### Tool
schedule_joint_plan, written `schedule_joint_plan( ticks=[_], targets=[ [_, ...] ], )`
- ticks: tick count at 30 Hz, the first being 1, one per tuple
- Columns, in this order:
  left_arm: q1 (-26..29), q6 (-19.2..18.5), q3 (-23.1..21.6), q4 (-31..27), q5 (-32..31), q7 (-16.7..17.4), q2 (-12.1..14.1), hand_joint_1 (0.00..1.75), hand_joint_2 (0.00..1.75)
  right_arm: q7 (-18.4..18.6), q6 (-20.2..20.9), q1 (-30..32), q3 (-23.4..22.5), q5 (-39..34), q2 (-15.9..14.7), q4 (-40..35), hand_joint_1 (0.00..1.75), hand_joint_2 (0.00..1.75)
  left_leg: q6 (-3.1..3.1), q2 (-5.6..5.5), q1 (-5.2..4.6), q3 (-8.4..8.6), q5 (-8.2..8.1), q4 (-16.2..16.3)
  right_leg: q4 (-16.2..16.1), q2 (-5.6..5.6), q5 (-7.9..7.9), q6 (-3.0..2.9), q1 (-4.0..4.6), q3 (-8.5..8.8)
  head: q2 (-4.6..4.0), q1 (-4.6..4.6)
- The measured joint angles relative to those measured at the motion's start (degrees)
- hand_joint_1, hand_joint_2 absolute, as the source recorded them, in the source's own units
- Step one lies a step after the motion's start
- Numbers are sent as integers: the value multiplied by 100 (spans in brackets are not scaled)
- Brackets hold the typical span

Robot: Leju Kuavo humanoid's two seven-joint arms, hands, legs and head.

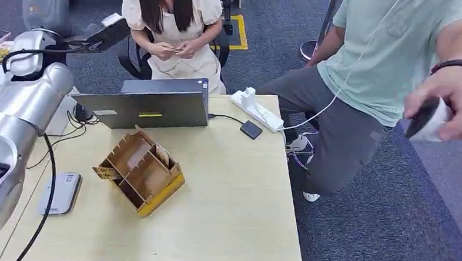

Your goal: Pass the card to the sensor for recognition and then transmit it.

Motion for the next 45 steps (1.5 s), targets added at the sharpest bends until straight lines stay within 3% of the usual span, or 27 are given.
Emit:
schedule_joint_plan(
  ticks=[4, 8, 15, 18, 23, 27, 29, 30, 32, 34, 35, 39, 42, 44, 45],
  targets=[
    [-42, 171, 213, 425, -64, 127, 594, 0, 175, -20, -15, 47, -2, -68, 0, 0, 0, 175, -2, 23, 2, 5, -1, -4, 5, 28, -2, -4, 0, -14, 2, -2],
    [-42, 232, 368, 714, -81, 64, 965, 0, 175, -24, -22, 77, -2, -74, 0, 4, 0, 175, -7, 4, 7, 0, 2, -5, 5, 6, -8, -10, 5, -15, 0, -4],
    [-42, 232, 427, 886, -164, 150, 1127, 0, 175, -22, -22, 70, -2, -74, 2, 4, 0, 175, -11, -23, 4, -10, 6, -4, 4, -22, -5, -8, 2, -6, 2, 2],
    [-25, 330, 473, 943, -121, 291, 1319, 0, 175, 20, -29, 68, -2, -74, 2, 4, 0, 175, -11, -9, 4, -13, 6, -5, 6, -6, -4, -8, 2, -8, 0, 11],
    [332, 551, 965, 1039, 464, 50, 2244, 0, 175, 59, -29, 108, -48, -70, 2, 7, 0, 175, -37, 57, 4, 24, -16, -21, 7, 70, -10, -19, 1, -14, 0, 4],
    [784, 649, 1430, 1153, 878, -131, 2814, 0, 175, 59, -26, 156, -57, -63, 2, 7, 0, 175, -45, 27, 16, 10, -20, -31, 12, 41, -33, -36, 11, 2, 2, -6],
    [1405, 763, 1734, 1172, 1241, -284, 3335, 0, 175, 30, -29, 119, -59, -57, 2, 7, 0, 175, -70, 45, 0, 55, -40, -55, 16, 55, -47, -60, -3, 26, 2, 51],
    [1836, 852, 1967, 1175, 1481, -397, 3669, 0, 175, 2, -31, 106, -65, -57, 2, 7, 0, 175, -92, 111, -16, 48, -67, -72, 24, 116, -52, -72, -18, 47, 2, 57],
    [3012, 1102, 2642, 1313, 2187, -561, 4271, 0, 175, -5, -37, 166, -92, -59, 5, 11, 0, 175, -80, 243, -34, 158, -128, -83, 12, 250, -94, -75, -34, 70, 0, -2],
    [4288, 1380, 3420, 1490, 2870, -848, 4749, 0, 175, -11, -39, 239, -142, -63, 5, 13, 0, 175, -74, 308, -38, 247, -173, -83, 13, 312, -112, -71, -41, 88, -2, -47],
    [4863, 1508, 3886, 1609, 3157, -937, 4967, 0, 175, -22, -48, 289, -175, -68, -6, 13, 0, 175, -65, 274, -34, 247, -162, -79, 7, 280, -127, -66, -34, 83, 0, -83],
    [6418, 1731, 4893, 1695, 3248, -685, 5197, 0, 175, -37, -57, 273, -232, -79, -30, 4, 0, 175, -51, 99, -11, 221, -165, -74, -18, 107, -177, -49, -8, 125, 0, -41],
    [7382, 1856, 5494, 1688, 3009, -259, 5152, 0, 175, -50, -79, 231, -304, -129, -59, -4, 0, 175, -48, 48, -4, 236, -175, -71, -28, 55, -193, -43, -3, 170, 2, -31],
    [8218, 1535, 6115, 1144, 2370, 474, 4831, 0, 175, -55, -103, 231, -376, -181, -63, -6, 0, 175, -47, 49, -26, 256, -175, -74, -33, 58, -193, -42, -20, 173, 0, -11],
    [8413, 1085, 6542, 595, 1728, 773, 4462, 0, 175, -55, -122, 246, -411, -190, -65, -7, 0, 175, -42, 42, -42, 257, -172, -76, -32, 53, -199, -32, -32, 177, 0, -33]
  ],
)
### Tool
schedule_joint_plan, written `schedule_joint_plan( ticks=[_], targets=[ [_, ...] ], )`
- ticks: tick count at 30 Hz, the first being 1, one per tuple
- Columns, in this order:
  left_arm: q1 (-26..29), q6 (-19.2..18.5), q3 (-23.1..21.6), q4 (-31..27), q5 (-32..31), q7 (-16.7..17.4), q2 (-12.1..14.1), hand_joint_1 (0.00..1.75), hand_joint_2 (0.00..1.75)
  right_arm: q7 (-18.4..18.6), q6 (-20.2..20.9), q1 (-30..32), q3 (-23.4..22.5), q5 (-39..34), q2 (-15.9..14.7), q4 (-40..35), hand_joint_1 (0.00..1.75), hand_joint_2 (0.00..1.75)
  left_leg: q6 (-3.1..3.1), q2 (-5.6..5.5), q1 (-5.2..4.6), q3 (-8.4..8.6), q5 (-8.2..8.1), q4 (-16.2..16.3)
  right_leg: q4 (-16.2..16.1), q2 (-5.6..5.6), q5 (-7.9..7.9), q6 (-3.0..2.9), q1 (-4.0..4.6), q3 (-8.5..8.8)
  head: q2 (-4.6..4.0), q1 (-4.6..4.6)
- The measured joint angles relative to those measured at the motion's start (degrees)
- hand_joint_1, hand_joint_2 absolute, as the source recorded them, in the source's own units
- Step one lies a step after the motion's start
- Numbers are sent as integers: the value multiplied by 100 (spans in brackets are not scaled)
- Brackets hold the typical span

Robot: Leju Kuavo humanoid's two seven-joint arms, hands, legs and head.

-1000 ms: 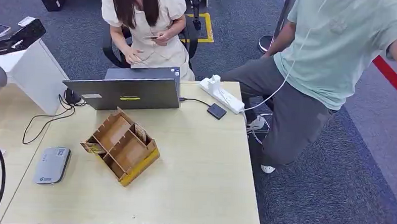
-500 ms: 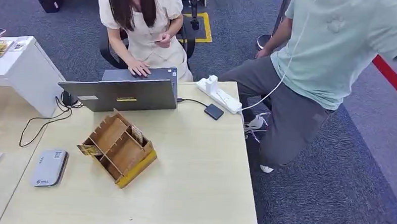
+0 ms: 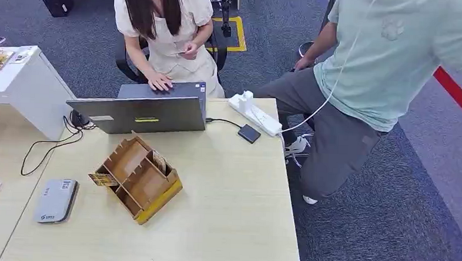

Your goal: Pass the card to the sensor for recognition and then transmit it.

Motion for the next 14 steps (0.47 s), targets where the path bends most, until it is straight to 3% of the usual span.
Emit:
schedule_joint_plan(
  ticks=[2, 4, 6, 8, 14],
  targets=[
    [76, -1150, 1094, -1104, -1734, -212, -747, 0, 175, 15, -26, 4, -87, -22, 0, 0, 0, 175, 22, -37, 7, -12, 4, -4, 5, -35, -8, 15, -4, 21, 0, -2],
    [96, -1586, 2046, -1835, -2682, -546, -1291, 0, 175, 15, -31, -18, -129, -11, -2, -7, 0, 175, 0, -1, 42, -12, -11, 2, -4, -13, 15, -18, 30, 32, 0, 13],
    [-85, -1777, 2833, -2387, -3100, -885, -1667, 0, 175, 15, -35, 0, -175, -2, -11, -24, 0, 175, 3, 12, 49, -14, -8, 6, -10, 6, 29, -11, 35, 46, 0, 16],
    [-157, -1860, 3479, -2794, -3291, -1002, -1937, 0, 175, 17, -35, 8, -214, 4, -15, -28, 0, 175, 3, 15, 47, -13, -8, 8, -14, 8, 30, -9, 35, 44, 0, 20],
    [-224, -1996, 4289, -3637, -3199, -742, -2525, 0, 175, 15, -37, -11, -278, -37, -31, -42, 0, 175, 6, -24, 46, -16, -10, 11, -19, -34, 20, 6, 34, 56, 0, 22]
  ],
)
